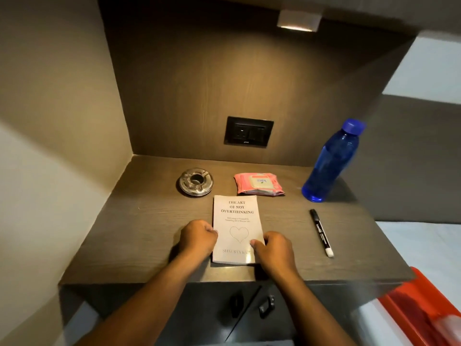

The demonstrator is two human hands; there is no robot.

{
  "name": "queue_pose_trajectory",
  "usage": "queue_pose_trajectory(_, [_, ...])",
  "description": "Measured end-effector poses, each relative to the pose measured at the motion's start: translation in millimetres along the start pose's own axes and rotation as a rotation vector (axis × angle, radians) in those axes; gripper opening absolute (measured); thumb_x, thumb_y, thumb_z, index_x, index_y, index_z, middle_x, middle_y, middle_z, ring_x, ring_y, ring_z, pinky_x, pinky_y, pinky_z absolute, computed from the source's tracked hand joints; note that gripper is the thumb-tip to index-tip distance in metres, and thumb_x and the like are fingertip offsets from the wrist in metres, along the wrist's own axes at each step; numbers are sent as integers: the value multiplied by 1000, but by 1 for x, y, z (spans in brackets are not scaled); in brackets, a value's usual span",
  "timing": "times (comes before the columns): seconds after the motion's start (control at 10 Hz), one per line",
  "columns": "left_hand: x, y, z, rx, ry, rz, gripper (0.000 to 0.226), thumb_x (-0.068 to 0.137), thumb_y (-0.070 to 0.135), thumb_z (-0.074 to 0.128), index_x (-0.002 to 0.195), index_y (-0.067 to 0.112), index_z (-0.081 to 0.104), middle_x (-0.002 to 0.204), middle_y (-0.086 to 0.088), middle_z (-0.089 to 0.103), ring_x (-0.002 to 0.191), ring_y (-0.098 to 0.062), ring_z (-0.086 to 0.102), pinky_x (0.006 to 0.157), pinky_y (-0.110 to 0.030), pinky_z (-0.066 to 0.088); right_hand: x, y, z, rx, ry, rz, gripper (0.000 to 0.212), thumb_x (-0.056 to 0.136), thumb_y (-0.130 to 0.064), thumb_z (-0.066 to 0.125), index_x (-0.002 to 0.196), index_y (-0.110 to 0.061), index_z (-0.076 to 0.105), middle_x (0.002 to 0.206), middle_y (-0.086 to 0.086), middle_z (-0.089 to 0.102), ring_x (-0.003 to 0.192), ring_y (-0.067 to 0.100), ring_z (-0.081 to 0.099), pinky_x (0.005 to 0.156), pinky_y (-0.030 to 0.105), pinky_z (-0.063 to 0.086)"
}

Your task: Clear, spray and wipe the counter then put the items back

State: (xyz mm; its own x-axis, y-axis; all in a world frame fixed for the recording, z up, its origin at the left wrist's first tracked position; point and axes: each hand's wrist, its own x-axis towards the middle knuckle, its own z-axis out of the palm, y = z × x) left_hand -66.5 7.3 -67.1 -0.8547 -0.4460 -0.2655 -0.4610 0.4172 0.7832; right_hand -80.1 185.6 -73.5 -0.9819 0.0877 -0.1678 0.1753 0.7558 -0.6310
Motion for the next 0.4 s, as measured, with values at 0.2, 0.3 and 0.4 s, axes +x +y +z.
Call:
queue_pose_trajectory(0.2, [-2,-11,3,56,76,58,22,87,19,64,66,21,64,69,8,67,68,-13,66,63,-28,57,-4,5,5,-56,25,-63,26,91,-38,64,101,-15,70,109,2,67,90,15,65,79,30,58])
queue_pose_trajectory(0.3, [-6,-10,-1,30,68,73,19,89,24,63,70,24,63,74,9,66,71,-12,64,59,-26,52,-5,2,1,-54,-14,-68,30,92,-40,61,102,-13,69,111,4,66,92,16,65,81,33,58])
queue_pose_trajectory(0.4, [-21,-9,-9,16,70,131,14,89,27,63,75,25,62,77,9,64,73,-11,60,55,-22,43,-10,0,-13,-111,14,-106,36,92,-47,60,101,-13,67,112,5,64,89,15,63,75,31,56])
